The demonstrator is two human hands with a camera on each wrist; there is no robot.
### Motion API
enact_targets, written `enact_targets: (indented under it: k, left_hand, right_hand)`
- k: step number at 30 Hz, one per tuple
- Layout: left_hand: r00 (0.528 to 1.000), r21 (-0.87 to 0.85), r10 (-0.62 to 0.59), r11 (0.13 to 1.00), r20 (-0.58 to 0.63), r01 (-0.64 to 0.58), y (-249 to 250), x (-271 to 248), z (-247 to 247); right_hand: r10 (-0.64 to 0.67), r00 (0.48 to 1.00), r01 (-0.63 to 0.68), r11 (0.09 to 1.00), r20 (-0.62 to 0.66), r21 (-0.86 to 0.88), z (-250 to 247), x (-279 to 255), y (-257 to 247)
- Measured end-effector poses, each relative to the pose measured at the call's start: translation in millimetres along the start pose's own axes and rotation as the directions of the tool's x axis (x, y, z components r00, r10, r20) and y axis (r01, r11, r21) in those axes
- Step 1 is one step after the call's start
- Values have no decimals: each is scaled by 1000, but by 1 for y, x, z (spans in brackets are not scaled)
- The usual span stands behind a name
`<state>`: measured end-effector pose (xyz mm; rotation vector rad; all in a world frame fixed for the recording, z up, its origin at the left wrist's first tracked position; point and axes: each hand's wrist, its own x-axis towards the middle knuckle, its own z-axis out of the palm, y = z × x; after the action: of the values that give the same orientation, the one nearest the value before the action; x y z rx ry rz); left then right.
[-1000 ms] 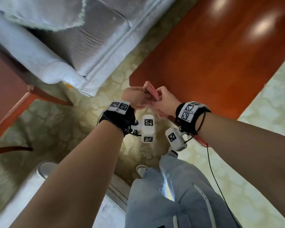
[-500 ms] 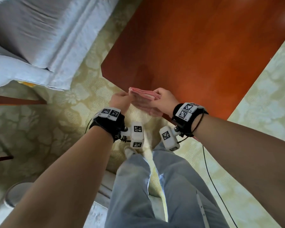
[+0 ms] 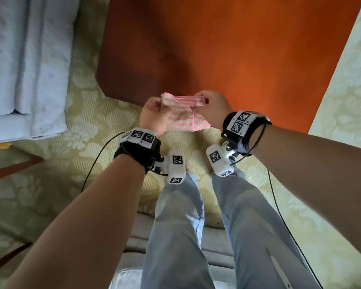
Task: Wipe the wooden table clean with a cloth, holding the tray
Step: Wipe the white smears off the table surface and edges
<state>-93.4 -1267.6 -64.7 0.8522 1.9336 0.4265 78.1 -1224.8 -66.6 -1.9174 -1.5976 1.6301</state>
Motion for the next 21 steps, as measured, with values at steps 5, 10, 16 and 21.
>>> enact_targets:
  k: [5,10,16,21]
  left_hand:
    - [988,92,143,986,-50,-138,-17,22,1]
    - [971,129,203,974,-123,-187,-20,45,-2]
    - [962,198,234,959,-141,-204,-19,63,1]
    - [889,449,402,850,-218,-274,-26,54,0]
  right_hand:
    - [-34,996,33,999,-81,-6,18,15,6]
    - [-106,985,104,994,-136,-21,29,35,1]
    - [-284,913,189,930,-291,-316,35,44,7]
    - [-420,891,259,782,-171,-567,50,25,14]
